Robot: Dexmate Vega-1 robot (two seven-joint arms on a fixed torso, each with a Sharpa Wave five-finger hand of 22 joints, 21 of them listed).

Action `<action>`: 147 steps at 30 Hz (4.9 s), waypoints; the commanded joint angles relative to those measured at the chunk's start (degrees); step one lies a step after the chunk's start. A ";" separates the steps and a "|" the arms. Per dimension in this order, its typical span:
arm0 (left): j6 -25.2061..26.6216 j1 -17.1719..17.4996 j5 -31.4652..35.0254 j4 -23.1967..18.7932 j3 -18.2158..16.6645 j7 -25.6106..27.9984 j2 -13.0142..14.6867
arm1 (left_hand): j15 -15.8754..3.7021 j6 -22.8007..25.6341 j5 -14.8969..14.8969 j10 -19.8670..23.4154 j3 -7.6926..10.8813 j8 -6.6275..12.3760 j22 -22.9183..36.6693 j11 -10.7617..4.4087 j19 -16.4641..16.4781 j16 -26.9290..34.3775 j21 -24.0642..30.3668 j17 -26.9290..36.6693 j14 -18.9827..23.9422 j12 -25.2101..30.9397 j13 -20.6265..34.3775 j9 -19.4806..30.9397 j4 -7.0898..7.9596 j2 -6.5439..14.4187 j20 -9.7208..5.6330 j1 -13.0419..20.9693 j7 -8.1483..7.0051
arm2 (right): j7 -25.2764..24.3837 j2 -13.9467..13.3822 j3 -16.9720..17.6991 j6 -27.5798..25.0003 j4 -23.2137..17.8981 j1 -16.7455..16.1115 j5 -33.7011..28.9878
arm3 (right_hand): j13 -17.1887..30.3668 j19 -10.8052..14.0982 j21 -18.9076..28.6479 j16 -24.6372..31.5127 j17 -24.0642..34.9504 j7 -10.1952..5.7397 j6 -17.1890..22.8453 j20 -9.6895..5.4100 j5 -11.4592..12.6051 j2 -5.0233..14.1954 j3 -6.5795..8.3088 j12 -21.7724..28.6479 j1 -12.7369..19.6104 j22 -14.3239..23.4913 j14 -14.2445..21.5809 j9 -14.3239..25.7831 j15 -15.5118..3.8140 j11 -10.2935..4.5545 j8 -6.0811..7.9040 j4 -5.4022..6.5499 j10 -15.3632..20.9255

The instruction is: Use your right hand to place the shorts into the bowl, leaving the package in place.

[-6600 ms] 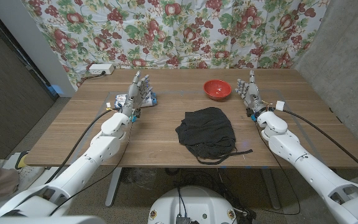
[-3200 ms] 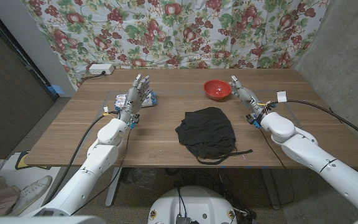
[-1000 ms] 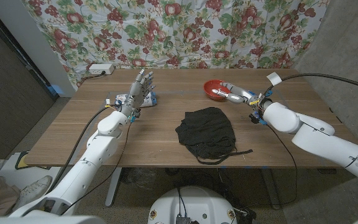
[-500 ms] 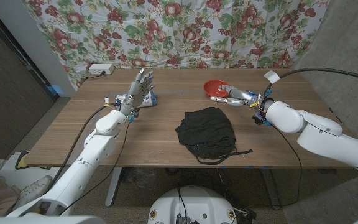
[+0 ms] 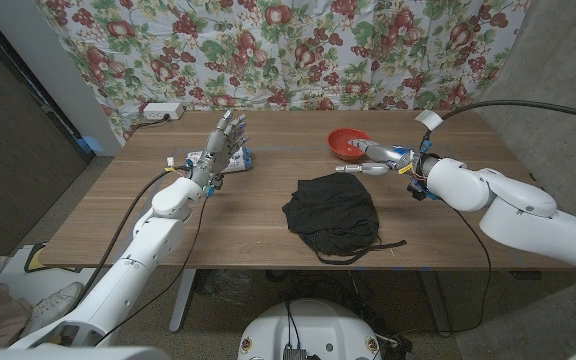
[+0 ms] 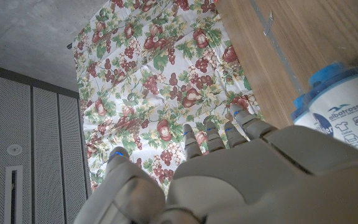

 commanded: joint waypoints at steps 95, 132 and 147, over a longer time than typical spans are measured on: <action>-0.14 -1.30 -0.16 3.37 0.17 -1.92 -1.12 | 0.15 1.95 0.27 0.44 -1.02 0.70 0.12 0.10 0.33 0.42 0.45 0.12 -0.39 0.27 0.13 0.24 0.03 0.38 -0.43 -0.03 0.41 | 5.90 11.83 -3.55 3.21 3.35 -3.66 -27.23 | 0.32 -0.56 0.44 0.47 0.14 2.18 -5.20 0.39 5.33 1.32 0.05 0.85 6.10 0.02 -4.47 0.45 1.20 1.47 0.70 -2.72 -3.23; -0.08 -1.81 -0.61 4.22 -0.36 -3.55 -1.38 | 0.15 2.04 0.25 0.92 -1.34 0.61 0.13 0.20 0.46 0.48 0.49 0.12 -0.29 0.41 0.13 0.25 0.07 0.47 -0.45 -0.06 0.55 | 7.57 13.19 -6.78 8.84 7.63 -0.37 -26.41 | 0.33 -0.77 0.22 0.23 0.11 2.14 -6.23 0.00 6.79 2.04 0.57 0.51 8.56 -0.03 -4.99 0.47 0.84 1.43 0.73 -3.69 -4.83; -0.25 -0.97 -1.14 3.42 -0.69 -3.84 -1.57 | 0.20 2.24 0.23 0.94 -1.47 0.65 0.13 0.19 0.47 0.47 0.49 0.12 -0.33 0.39 0.13 0.25 0.09 0.51 -0.48 -0.09 0.50 | 8.12 13.55 -7.49 10.22 8.21 -0.28 -27.70 | 0.34 -1.71 -0.09 0.17 0.11 2.12 -6.46 0.30 7.35 2.48 0.95 0.51 9.83 -0.03 -5.31 0.48 0.84 1.42 0.83 -4.15 -5.21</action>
